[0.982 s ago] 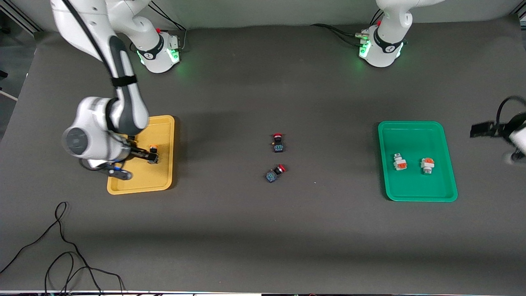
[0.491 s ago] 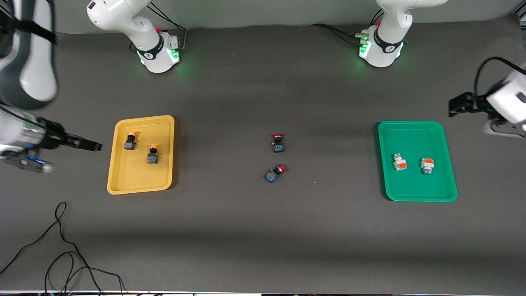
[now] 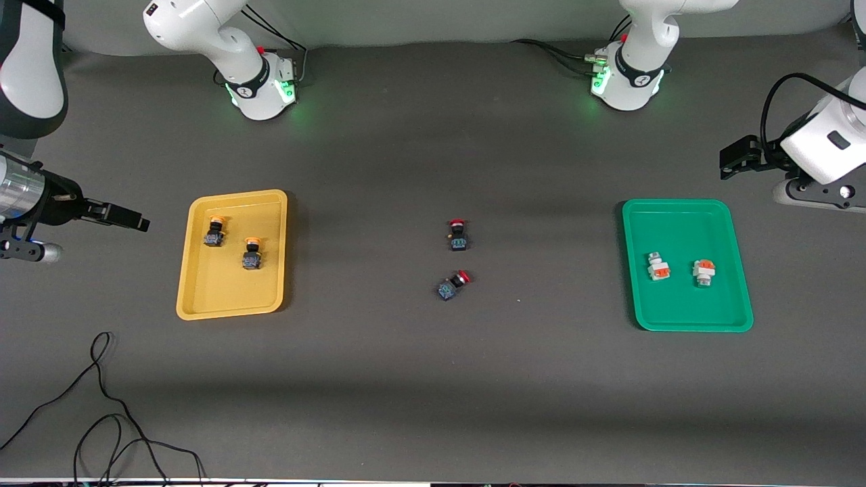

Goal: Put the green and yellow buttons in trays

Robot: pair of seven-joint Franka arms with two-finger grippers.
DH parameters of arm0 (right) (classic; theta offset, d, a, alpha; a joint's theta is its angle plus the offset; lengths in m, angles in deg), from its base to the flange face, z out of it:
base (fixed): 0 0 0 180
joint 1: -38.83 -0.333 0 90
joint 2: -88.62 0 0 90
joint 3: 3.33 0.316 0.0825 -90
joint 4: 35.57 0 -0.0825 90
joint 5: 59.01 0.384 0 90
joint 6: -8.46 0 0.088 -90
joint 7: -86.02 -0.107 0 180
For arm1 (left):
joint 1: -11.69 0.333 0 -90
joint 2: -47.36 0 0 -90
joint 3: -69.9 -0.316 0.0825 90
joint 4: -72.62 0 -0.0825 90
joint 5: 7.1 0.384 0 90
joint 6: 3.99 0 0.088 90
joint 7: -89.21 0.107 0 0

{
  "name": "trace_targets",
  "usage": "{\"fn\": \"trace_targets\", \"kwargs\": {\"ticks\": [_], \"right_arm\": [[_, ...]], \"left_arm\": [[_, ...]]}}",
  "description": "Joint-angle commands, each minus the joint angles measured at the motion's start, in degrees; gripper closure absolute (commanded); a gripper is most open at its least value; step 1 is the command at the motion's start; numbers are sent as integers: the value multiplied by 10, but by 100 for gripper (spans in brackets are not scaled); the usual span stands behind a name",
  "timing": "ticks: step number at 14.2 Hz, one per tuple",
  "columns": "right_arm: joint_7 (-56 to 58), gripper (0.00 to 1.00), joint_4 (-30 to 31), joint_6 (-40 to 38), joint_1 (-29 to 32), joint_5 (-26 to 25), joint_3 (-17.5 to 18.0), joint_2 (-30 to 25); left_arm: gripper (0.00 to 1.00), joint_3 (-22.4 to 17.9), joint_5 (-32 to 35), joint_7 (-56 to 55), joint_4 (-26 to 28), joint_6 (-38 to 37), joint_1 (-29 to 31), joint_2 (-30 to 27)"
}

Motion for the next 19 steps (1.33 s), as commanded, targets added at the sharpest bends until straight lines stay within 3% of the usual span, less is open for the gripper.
{"fn": "trace_targets", "kwargs": {"ticks": [1, 2, 5, 9, 10, 11, 13, 14, 16, 17, 19], "right_arm": [[-15, 0, 18, -20, 120, -51, 145, -61], [-15, 0, 23, -22, 163, -54, 191, -67], [-17, 0, 30, -36, 231, -56, 276, -83], [-18, 0, 30, -56, 391, -63, 453, -107], [-18, 0, 29, -63, 419, -62, 488, -109], [-18, 0, 25, -66, 435, -59, 501, -109], [-9, 0, 11, -67, 431, -57, 490, -105], [-9, 0, 6, -67, 408, -55, 467, -104], [-7, 0, -3, -67, 312, -36, 369, -105], [-3, 0, -7, -68, 297, -32, 352, -105], [29, 0, -12, -83, 298, -31, 351, -105]], "left_arm": [[0, -7, -23, -8, 10, -4, -4, -13], [0, -8, -34, -7, 10, -5, -1, -13], [0, -9, -33, -9, 10, -6, -2, -13], [0, -9, -28, -12, 10, -9, -2, -14], [0, -9, -27, -12, 10, -9, -2, -14], [0, -9, -27, -12, 10, -9, -2, -14], [0, -9, -23, -14, 11, -9, -2, -14], [0, -8, -21, -14, 11, -10, -2, -14], [0, -8, -21, -14, 11, -10, -2, -15], [0, -9, -21, -14, 11, -11, -2, -15], [0, -8, -21, -14, 11, -11, -2, -15]]}}
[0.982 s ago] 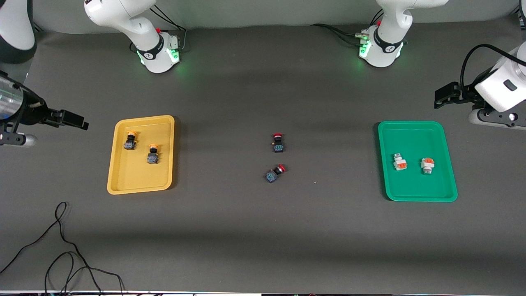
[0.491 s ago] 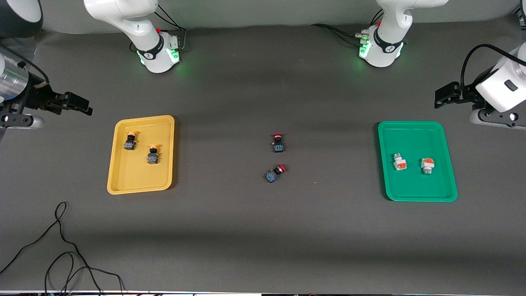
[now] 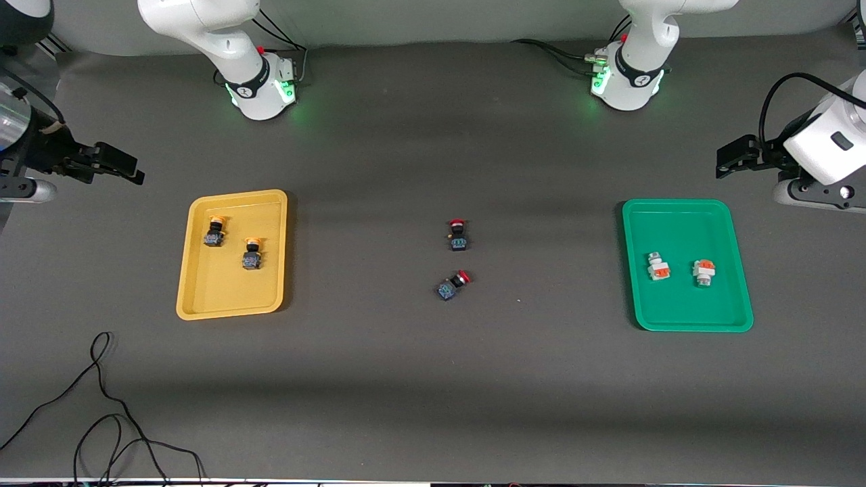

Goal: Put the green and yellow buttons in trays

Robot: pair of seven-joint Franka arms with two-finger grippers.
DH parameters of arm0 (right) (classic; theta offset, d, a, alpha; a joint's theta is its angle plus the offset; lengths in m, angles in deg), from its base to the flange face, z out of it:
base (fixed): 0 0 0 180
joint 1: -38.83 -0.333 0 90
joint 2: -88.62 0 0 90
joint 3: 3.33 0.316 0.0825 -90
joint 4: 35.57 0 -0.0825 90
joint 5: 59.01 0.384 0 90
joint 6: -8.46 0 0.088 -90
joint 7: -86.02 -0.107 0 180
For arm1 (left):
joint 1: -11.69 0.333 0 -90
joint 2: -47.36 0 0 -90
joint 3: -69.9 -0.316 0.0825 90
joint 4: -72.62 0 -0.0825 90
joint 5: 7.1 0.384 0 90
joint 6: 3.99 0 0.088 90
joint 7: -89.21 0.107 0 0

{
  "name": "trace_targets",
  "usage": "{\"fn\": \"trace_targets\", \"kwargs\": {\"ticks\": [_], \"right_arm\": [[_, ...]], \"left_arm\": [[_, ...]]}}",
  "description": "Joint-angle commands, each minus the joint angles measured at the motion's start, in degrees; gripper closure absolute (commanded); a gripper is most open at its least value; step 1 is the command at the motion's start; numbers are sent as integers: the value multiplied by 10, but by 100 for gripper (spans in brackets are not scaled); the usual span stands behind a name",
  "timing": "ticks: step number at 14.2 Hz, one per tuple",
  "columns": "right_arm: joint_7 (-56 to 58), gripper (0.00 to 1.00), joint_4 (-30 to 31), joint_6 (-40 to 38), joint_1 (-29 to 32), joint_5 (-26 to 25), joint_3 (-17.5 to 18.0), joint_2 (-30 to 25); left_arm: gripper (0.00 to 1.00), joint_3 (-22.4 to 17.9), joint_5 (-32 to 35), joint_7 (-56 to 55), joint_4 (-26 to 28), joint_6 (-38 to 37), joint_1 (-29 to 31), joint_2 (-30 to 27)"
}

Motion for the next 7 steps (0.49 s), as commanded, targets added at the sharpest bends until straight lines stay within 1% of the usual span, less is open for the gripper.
{"fn": "trace_targets", "kwargs": {"ticks": [1, 3, 4, 5, 7], "right_arm": [[25, 0, -13, -22, -10, 12, -10, -2], [36, 0, -14, -23, 9, 12, -2, 2], [52, 0, -14, -24, 31, 17, 21, 2], [55, 0, -13, -29, 44, 18, 32, 2], [51, 0, -14, -31, 46, 19, 34, 1]], "left_arm": [[0, -2, 4, -10, 9, -8, -2, -15], [0, -2, 4, -10, 9, -8, -2, -15], [0, -2, 4, -10, 9, -8, -2, -15], [0, -1, 4, -10, 9, -8, -2, -15], [0, -1, 4, -10, 10, -8, -2, -15]]}}
